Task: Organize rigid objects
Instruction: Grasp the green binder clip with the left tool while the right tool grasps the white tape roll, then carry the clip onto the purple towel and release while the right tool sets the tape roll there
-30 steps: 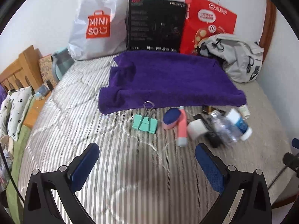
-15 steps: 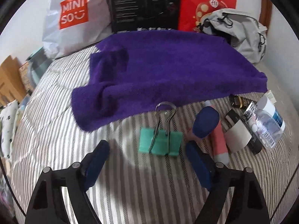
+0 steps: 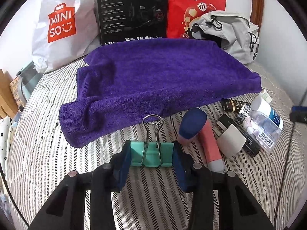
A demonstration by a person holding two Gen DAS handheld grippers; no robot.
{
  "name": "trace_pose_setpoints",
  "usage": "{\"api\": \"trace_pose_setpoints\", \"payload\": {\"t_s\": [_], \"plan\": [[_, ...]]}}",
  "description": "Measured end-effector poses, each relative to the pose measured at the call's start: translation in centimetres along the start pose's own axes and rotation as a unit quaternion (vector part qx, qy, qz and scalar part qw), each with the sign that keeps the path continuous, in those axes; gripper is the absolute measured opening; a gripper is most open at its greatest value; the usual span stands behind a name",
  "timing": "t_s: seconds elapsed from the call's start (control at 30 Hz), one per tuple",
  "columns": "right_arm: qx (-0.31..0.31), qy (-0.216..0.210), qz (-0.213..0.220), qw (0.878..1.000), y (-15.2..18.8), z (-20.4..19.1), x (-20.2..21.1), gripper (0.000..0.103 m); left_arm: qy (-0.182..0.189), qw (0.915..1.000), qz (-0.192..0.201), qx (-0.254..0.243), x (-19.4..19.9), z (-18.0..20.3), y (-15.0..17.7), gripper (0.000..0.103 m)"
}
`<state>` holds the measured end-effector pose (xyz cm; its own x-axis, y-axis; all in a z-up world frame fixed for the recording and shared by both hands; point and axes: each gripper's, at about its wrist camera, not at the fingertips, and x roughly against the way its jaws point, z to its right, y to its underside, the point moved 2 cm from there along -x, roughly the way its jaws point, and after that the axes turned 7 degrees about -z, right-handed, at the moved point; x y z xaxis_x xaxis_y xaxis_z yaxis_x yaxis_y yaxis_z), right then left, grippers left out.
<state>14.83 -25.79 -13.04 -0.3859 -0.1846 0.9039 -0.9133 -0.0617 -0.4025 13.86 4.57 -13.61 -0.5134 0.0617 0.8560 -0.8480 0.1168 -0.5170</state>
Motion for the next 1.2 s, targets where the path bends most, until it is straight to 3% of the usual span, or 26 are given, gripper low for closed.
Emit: {"api": "trace_pose_setpoints", "payload": {"t_s": [0.23, 0.3, 0.33, 0.43, 0.5, 0.57, 0.67, 0.87, 1.2], "plan": [[-0.020, -0.008, -0.009, 1.000, -3.7, 1.6, -3.3, 0.076, -0.005, 0.9999, -0.003, 0.009, -0.1, 0.1, -0.2, 0.039], [-0.018, -0.012, -0.018, 1.000, -4.2, 1.4, -4.4, 0.064, -0.006, 0.9999, -0.004, 0.011, -0.1, 0.0, -0.1, 0.039], [-0.013, -0.013, -0.023, 1.000, -4.3, 1.1, -5.0, 0.064, -0.008, 0.9999, -0.005, 0.013, -0.1, 0.0, -0.2, 0.039], [0.021, 0.024, -0.013, 0.999, -4.4, 0.2, -5.3, 0.055, -0.012, 0.9997, -0.010, 0.017, -0.2, 0.1, -0.3, 0.039], [0.039, 0.042, -0.011, 0.998, -4.3, 0.1, -5.3, 0.037, -0.014, 0.9997, -0.012, 0.018, -0.2, 0.1, -0.3, 0.039], [0.043, 0.037, -0.014, 0.998, -4.3, 0.7, -5.2, 0.033, -0.014, 0.9996, -0.017, 0.019, -0.2, 0.1, -0.3, 0.039], [0.028, 0.009, -0.022, 0.999, -4.7, 1.8, -5.1, 0.032, -0.016, 0.9995, -0.019, 0.021, -0.2, 0.2, -0.5, 0.039], [0.051, 0.030, -0.026, 0.998, -5.4, 1.0, -5.8, 0.033, -0.024, 0.9988, -0.031, 0.029, -0.3, 0.2, -0.7, 0.040], [0.039, -0.003, -0.050, 0.998, -4.8, 1.9, -5.3, 0.029, -0.014, 0.9981, -0.043, 0.041, -0.2, -0.1, -0.7, 0.039]]}}
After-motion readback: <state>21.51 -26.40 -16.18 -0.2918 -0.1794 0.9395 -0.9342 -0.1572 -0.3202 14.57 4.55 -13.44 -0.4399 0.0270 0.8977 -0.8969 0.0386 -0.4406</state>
